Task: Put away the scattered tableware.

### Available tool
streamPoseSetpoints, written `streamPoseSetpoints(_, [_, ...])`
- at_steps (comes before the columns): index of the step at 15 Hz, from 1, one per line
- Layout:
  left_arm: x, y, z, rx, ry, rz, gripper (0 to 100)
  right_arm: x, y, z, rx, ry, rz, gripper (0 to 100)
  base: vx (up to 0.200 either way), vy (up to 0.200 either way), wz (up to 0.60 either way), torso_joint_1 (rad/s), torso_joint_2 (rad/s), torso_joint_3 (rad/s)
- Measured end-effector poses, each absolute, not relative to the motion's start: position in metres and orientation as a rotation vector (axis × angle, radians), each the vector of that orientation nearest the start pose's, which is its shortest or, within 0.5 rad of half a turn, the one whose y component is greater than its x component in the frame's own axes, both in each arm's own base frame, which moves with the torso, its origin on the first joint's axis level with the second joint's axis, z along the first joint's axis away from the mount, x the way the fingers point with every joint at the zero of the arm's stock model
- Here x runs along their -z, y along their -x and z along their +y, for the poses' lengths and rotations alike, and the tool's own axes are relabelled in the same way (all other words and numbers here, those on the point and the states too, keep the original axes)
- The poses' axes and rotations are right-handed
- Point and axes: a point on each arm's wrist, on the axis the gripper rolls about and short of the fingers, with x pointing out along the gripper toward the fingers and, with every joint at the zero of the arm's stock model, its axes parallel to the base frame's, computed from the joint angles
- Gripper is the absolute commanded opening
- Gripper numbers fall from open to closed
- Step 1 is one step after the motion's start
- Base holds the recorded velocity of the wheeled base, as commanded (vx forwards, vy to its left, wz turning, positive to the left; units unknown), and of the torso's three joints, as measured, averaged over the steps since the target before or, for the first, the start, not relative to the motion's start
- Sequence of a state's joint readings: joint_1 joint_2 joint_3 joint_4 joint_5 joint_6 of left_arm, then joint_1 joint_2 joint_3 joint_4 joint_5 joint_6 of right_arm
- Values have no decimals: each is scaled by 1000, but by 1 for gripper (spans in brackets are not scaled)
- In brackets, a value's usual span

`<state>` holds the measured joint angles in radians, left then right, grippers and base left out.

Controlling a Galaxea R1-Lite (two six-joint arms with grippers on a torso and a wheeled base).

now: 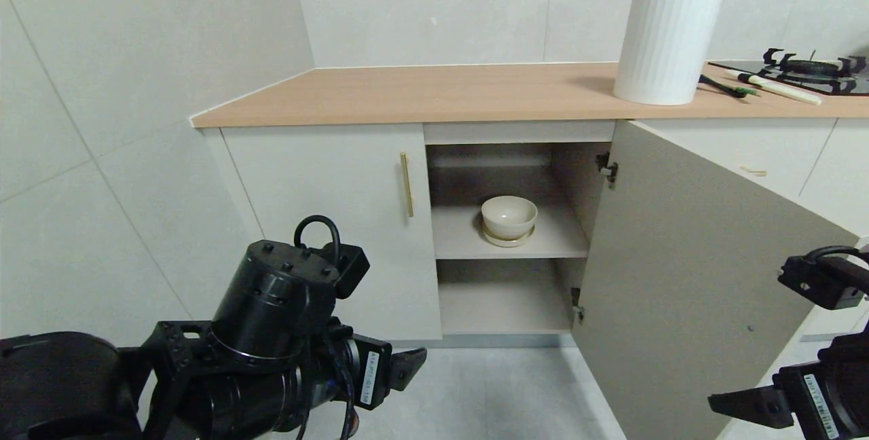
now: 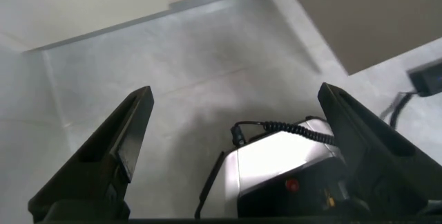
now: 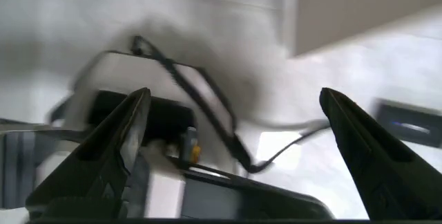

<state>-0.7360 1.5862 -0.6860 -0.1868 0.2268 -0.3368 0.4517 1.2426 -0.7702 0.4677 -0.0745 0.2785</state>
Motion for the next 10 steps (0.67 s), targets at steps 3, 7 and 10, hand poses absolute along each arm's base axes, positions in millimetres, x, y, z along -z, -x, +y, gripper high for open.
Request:
streamPoseSetpoints(3, [-142,-188,-164,371,-16,712,100,-189,-141,52,-126,59,960,100,0,0,0,0,0,0])
streamPoseSetpoints(7, [-141,-189,-164,367,-19,717,100,-192,-143,29,39,126,972,100,0,0,0,0,0,0])
streamPoseSetpoints(10, [-140,-189,-164,368,-19,719,100,-195,-147,14,149,131,960,100,0,0,0,0,0,0])
